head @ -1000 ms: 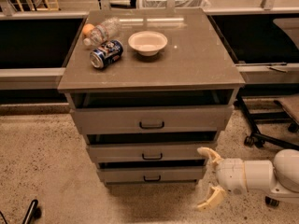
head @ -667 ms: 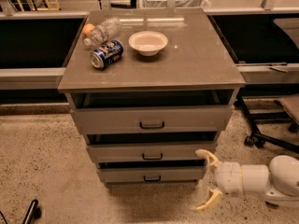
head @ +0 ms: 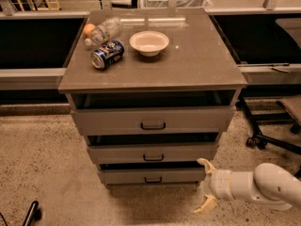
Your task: Open bottom drawer
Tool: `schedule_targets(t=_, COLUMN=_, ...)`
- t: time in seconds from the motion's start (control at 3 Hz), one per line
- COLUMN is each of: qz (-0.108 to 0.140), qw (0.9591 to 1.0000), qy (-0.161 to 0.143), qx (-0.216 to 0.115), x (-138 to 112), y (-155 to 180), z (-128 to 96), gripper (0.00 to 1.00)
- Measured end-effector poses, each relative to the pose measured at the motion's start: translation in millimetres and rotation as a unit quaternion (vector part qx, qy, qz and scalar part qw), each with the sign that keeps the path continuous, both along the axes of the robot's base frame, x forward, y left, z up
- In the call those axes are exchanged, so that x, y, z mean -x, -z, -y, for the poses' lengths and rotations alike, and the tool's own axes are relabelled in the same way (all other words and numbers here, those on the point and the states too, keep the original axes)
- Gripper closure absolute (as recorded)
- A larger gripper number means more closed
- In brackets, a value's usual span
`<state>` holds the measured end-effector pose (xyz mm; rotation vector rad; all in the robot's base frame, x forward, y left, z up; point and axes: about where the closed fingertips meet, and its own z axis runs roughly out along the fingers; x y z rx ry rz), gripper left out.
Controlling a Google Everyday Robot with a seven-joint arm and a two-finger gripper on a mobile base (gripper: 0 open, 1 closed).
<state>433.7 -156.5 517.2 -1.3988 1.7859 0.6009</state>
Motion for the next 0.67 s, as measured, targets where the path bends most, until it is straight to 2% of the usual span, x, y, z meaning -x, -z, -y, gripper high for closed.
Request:
schedule_targets(t=0.33, qz=0.034, qw=0.9966, qy=-0.024, qx=0.071, x=-18.3, y=77.4, z=19.2, gripper=0.0)
schedule_targets(t=0.67, qz=0.034, qw=0.9966, qy=-0.024, qx=0.071, x=-18.3, y=77.2, z=19.1, gripper=0.0)
